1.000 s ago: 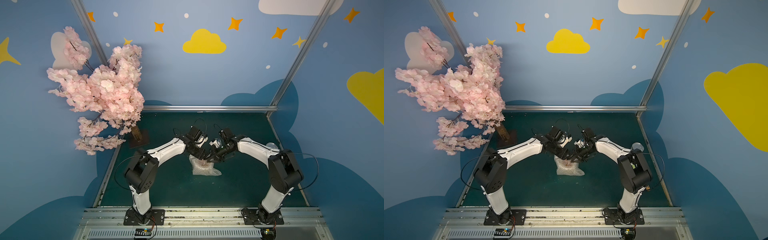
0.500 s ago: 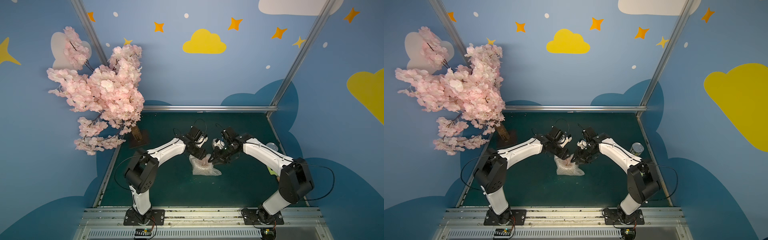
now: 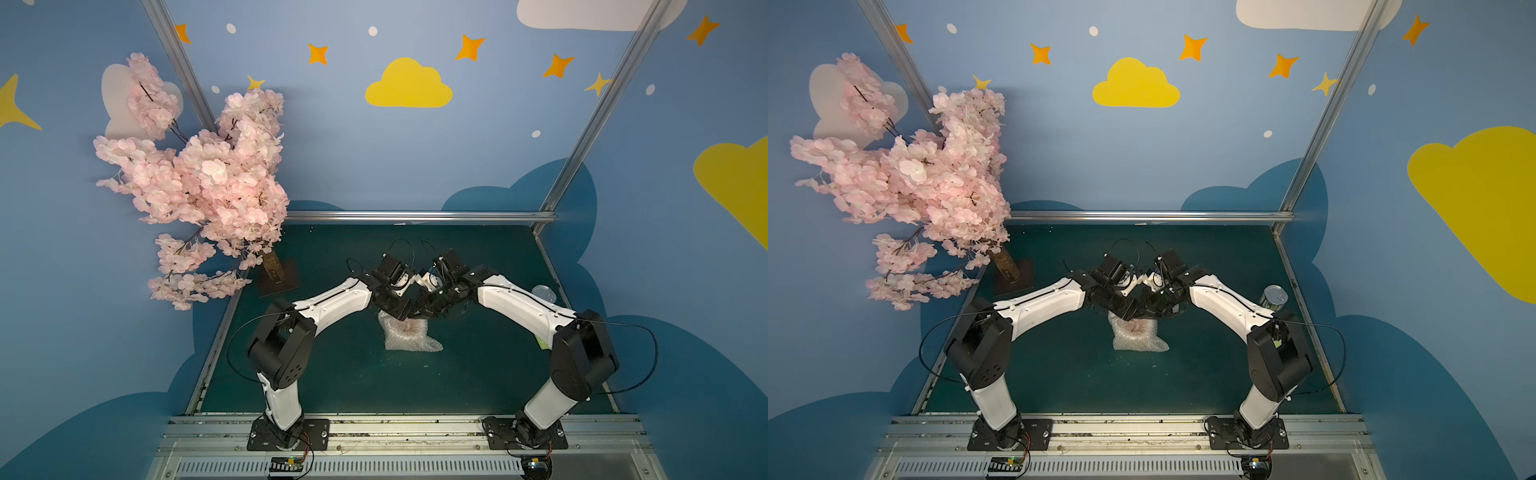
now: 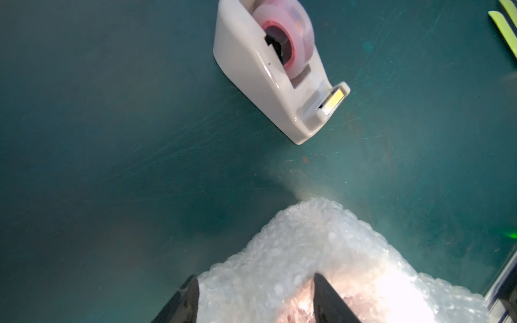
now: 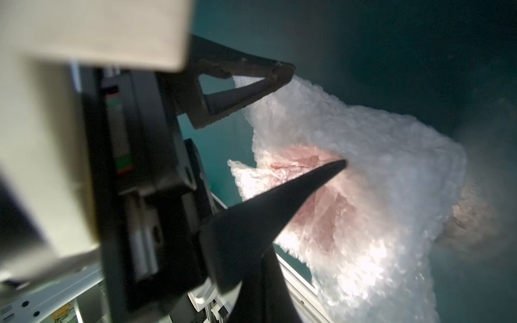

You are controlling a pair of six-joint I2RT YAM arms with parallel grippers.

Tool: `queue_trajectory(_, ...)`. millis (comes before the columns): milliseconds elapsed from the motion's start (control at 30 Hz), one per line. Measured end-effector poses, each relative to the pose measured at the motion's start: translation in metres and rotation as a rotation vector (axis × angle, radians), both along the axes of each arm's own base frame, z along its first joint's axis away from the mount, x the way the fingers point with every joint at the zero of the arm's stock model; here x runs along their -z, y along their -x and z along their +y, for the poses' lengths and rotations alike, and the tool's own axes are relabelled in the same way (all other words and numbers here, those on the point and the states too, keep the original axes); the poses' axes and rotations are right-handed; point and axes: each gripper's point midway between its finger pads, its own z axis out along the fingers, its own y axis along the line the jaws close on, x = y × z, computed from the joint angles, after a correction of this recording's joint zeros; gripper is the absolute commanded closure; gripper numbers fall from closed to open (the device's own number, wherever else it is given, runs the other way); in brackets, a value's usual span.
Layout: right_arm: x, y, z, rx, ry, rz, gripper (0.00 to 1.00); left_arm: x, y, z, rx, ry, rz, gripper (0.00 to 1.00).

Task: Wrap mugs in bubble wrap
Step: Stick the tape on the bubble wrap.

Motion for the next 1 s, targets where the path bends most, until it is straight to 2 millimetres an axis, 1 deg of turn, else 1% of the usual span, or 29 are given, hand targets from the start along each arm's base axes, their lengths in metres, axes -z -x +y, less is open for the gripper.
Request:
queue_trajectory(233, 0.026, -0.001, 0.002, -0.005, 0.030, 0.021, 0.97, 0.000, 0.000, 0.000, -0.007, -0.001, -0.002, 0.36)
queue_trajectory(467, 0.052, -0.001, -0.003, -0.010, 0.097, 0.039, 0.97, 0.000, 0.000, -0.001, -0.005, -0.002, -0.004, 0.36)
queue_trajectory(533, 0.056, 0.000, -0.005, -0.009, 0.114, 0.043, 0.97, 0.000, 0.000, -0.002, -0.004, -0.003, -0.006, 0.36)
queue_trajectory(733, 0.061, -0.002, -0.012, -0.002, 0.156, 0.029, 0.97, 0.000, 0.001, -0.002, -0.002, -0.006, -0.010, 0.36)
queue_trajectory(800, 0.061, -0.002, -0.013, 0.000, 0.164, 0.028, 0.95, 0.000, 0.001, -0.003, -0.001, -0.007, -0.010, 0.35)
queue_trajectory(900, 0.058, -0.002, -0.013, 0.002, 0.163, 0.022, 0.92, 0.000, 0.000, -0.002, -0.004, -0.011, -0.016, 0.32)
queue_trajectory(1000, 0.051, 0.000, -0.013, 0.001, 0.155, 0.016, 0.89, -0.003, -0.002, -0.001, -0.012, -0.018, -0.030, 0.28)
